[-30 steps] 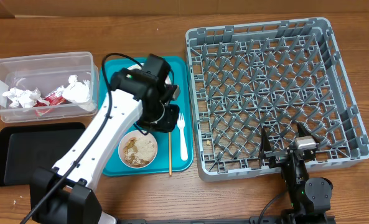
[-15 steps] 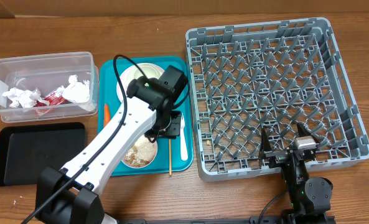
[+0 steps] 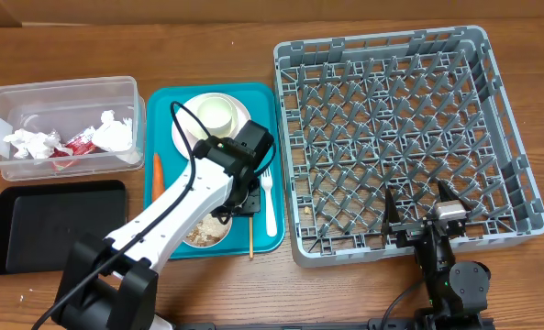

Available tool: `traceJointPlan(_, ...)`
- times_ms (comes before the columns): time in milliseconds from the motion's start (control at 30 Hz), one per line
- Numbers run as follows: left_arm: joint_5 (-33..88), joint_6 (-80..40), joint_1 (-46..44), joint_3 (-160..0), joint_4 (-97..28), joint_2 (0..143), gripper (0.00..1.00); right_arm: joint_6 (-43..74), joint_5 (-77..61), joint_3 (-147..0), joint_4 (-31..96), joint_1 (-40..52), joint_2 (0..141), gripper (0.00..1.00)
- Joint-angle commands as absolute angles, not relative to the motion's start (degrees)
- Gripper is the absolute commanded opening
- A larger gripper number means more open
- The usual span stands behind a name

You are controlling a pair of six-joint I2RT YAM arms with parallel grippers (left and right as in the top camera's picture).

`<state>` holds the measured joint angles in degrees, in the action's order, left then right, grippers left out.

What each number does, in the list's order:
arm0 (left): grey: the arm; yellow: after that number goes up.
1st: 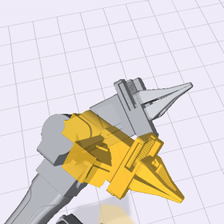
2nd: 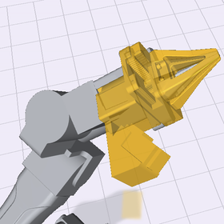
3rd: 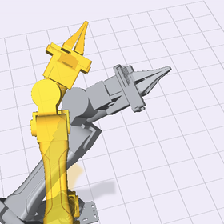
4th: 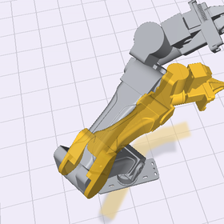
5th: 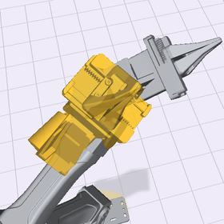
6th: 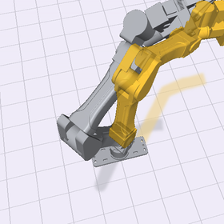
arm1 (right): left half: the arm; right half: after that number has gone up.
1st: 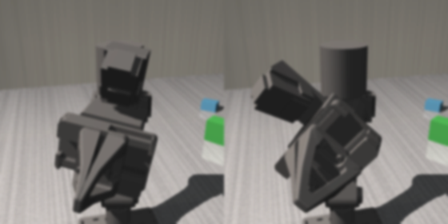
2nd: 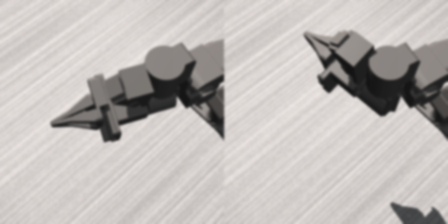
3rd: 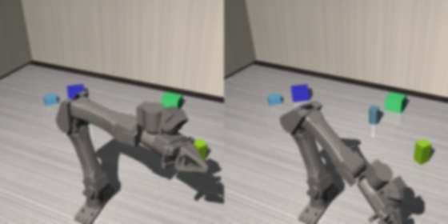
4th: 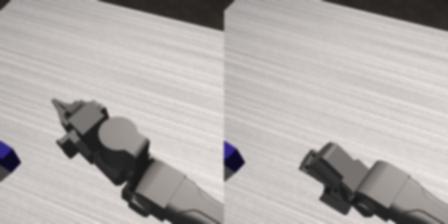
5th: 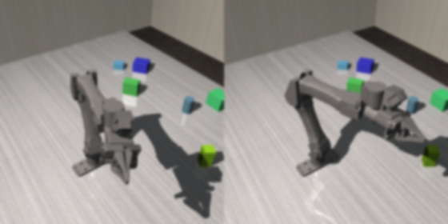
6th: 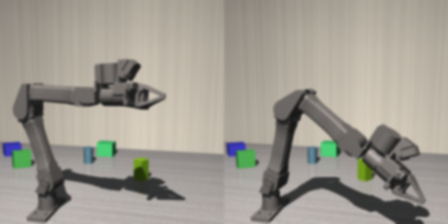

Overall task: Sort waste into correct bins and load items into the dishwasher
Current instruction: 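Move the left gripper to the rice bowl and grip its rim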

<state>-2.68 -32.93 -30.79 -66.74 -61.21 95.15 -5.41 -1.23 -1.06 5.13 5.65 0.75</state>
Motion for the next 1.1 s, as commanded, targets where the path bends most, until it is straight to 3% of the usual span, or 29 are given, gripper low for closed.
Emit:
traceJointPlan(0, -3.8, -33.9, -30.9, -64.8, -59.9, 95.2, 0.34, -5.6, -1.2, -0.4, 4.8, 5.4, 0.4, 1.0)
traceJointPlan(1067, -4.5, -35.0, -30.9, -59.2, -53.2, 95.2, 0.36, -5.6, -1.2, -0.4, 4.8, 5.4, 0.4, 1.0)
